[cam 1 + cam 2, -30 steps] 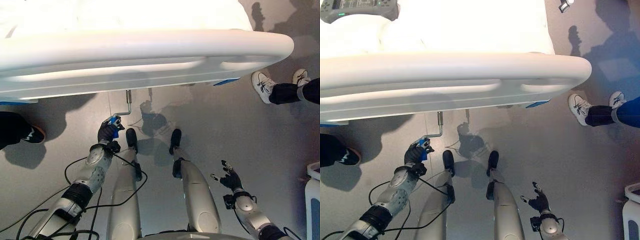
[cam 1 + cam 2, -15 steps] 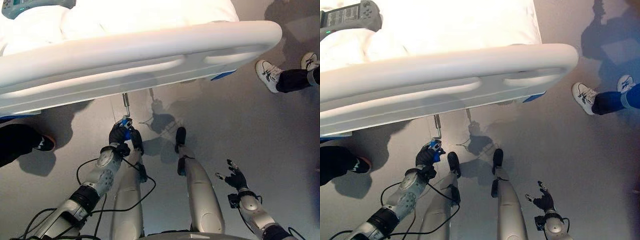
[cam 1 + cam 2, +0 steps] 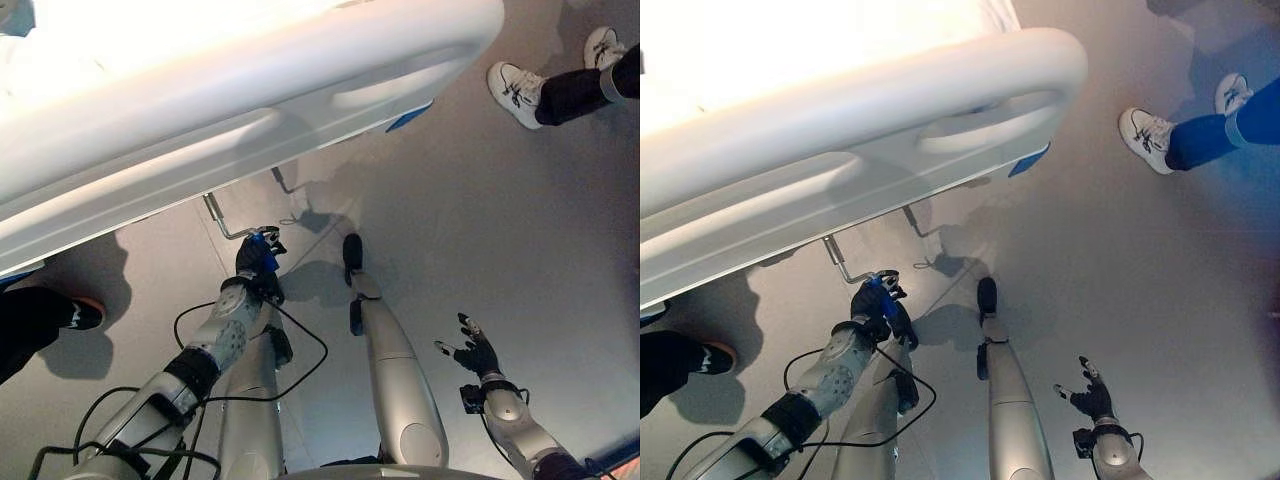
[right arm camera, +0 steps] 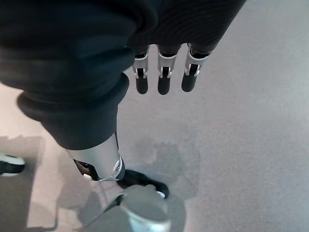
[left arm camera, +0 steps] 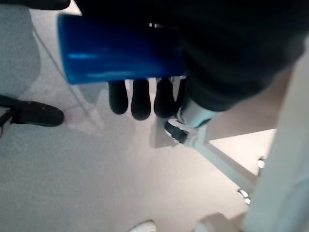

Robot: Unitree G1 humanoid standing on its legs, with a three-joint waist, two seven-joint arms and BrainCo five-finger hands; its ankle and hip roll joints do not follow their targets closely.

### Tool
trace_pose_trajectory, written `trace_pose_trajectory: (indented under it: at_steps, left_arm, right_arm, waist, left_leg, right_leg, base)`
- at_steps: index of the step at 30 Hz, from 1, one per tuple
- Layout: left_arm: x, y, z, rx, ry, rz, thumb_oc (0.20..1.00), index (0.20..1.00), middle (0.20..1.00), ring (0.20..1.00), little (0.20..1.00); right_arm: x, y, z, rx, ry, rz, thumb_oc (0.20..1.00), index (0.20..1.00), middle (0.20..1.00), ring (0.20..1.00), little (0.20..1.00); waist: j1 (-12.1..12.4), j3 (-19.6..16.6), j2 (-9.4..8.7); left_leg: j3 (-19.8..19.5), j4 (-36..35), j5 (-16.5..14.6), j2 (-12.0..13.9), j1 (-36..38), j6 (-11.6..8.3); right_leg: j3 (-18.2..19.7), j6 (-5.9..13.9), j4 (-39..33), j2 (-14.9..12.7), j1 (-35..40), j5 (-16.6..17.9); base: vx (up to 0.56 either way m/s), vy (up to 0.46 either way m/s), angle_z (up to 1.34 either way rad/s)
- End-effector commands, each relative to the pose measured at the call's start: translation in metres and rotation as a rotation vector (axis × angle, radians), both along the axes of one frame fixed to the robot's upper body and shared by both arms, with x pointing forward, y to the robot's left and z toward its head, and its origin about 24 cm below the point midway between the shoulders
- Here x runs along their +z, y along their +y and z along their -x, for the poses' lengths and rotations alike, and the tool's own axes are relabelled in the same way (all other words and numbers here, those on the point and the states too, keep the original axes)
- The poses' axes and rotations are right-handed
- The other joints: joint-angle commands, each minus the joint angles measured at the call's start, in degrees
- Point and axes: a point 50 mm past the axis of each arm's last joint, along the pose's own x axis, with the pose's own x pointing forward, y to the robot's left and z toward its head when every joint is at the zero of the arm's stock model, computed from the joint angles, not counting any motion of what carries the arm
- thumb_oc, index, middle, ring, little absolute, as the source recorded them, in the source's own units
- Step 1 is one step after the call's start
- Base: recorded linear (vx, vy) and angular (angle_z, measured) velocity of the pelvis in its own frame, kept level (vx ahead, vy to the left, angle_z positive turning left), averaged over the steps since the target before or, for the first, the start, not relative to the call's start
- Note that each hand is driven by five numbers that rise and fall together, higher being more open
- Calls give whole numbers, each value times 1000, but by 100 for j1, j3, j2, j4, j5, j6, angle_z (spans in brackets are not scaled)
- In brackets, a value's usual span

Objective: Raise the hospital bed

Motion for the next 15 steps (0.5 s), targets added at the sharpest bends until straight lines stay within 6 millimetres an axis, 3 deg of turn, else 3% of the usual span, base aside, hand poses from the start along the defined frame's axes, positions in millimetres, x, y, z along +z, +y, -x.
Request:
trace_pose_trajectory:
  at_steps: [1, 12, 15]
  left_arm:
    - [99, -40, -37, -106, -364, 21, 200, 200, 200, 200, 200]
    - [119, -20, -66, 67, -325, -64, 200, 200, 200, 200, 200]
    - [118, 1, -71, 148, -284, -111, 200, 200, 200, 200, 200]
  right_arm:
    - [5, -24, 22, -39, 0, 53, 1000, 1000, 1000, 1000, 1000]
    - [8, -14, 21, 7, -31, 54, 1000, 1000, 1000, 1000, 1000]
    - [9, -10, 19, 19, -45, 47, 1000, 1000, 1000, 1000, 1000]
  waist:
    - [-269, -124, 95]
    - [-443, -124, -134]
    - [-462, -124, -211]
  left_leg:
    - [-334, 594, -316, 76, -433, -115]
    - [-323, 761, -358, 69, -1114, -133]
    - [-340, 832, -380, 53, -1354, -130]
  right_leg:
    - [-259, 4, -110, 378, 108, -25]
    - [-233, 30, -68, 353, -538, 52]
    - [-256, 52, -91, 314, -736, 101]
  base:
    - [6, -31, -10]
    - [9, -32, -2]
    - [0, 0, 0]
